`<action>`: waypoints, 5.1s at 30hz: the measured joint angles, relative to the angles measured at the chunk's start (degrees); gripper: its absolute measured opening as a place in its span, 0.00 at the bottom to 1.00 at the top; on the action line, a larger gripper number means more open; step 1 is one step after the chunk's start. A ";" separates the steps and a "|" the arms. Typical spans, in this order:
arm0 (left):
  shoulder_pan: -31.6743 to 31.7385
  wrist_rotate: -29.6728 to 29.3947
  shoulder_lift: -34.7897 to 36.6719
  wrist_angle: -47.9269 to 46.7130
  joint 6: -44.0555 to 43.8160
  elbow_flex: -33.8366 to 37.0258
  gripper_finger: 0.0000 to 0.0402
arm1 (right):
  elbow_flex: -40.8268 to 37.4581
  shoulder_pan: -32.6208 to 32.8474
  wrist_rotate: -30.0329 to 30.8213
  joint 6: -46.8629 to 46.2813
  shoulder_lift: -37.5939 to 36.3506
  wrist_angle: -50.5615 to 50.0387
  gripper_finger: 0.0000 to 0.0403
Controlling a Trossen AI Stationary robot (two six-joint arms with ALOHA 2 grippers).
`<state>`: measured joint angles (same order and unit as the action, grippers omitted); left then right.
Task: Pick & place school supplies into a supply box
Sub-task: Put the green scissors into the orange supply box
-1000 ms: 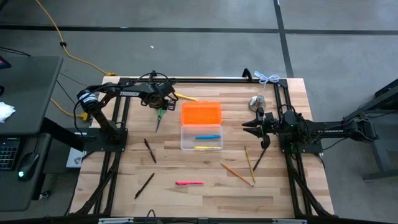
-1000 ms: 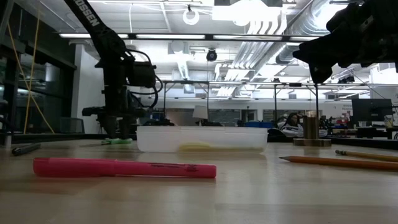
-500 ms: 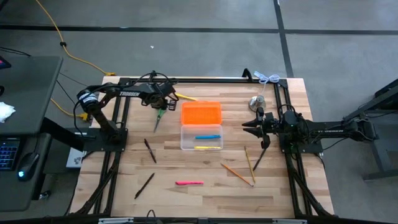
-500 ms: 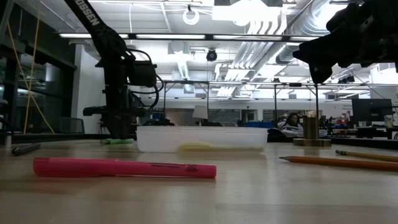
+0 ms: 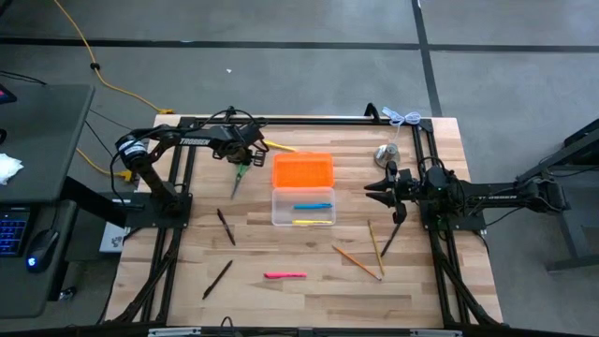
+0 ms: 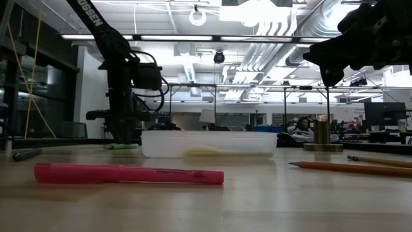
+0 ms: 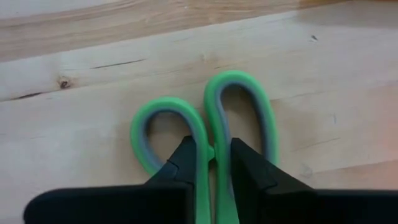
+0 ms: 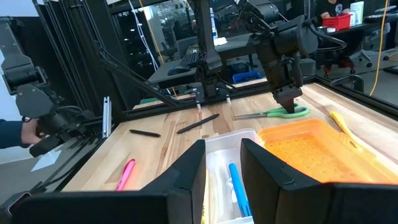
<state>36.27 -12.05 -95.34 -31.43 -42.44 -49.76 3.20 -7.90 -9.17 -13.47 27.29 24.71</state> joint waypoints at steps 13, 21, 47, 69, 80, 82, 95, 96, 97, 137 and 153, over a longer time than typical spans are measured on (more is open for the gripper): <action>-0.33 0.36 5.69 -2.78 0.16 0.22 0.22 | 0.00 0.00 0.00 -0.05 0.01 0.00 0.19; -3.23 2.89 9.06 -2.96 0.15 0.15 0.22 | 0.00 0.00 0.00 -0.05 0.02 -0.02 0.19; -9.68 13.43 36.99 12.79 -2.87 0.00 0.22 | 0.02 0.02 0.00 -0.03 0.00 0.00 0.19; -9.68 44.29 38.61 51.75 -3.92 -0.02 0.22 | 0.00 0.00 0.00 -0.01 0.02 -0.02 0.19; -9.68 50.72 38.59 70.56 -5.38 -0.02 0.22 | 0.00 0.00 0.00 -0.01 0.00 -0.02 0.19; -9.68 51.21 38.58 72.85 -5.47 0.00 0.22 | 0.01 0.00 0.00 -0.01 0.01 -0.01 0.19; -9.68 54.01 38.57 84.14 -6.11 0.00 0.22 | 0.02 0.01 0.00 1.09 0.01 -0.02 0.19; -9.68 54.00 38.57 84.34 -6.10 0.00 0.22 | 0.02 0.01 0.00 1.09 0.01 -0.02 0.19; -9.68 54.05 38.57 84.34 -6.10 0.00 0.22 | 0.01 0.00 0.00 1.09 0.00 -0.02 0.19; -9.70 31.76 37.80 53.78 -24.60 0.02 0.22 | 0.02 0.00 0.00 0.48 0.00 -0.02 0.19; -9.70 28.13 37.80 50.79 -25.31 0.02 0.22 | 0.02 0.01 0.00 0.48 0.00 -0.02 0.19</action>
<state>26.57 16.08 -57.54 19.36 -67.75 -49.74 3.22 -7.89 -9.17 -12.99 27.29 24.69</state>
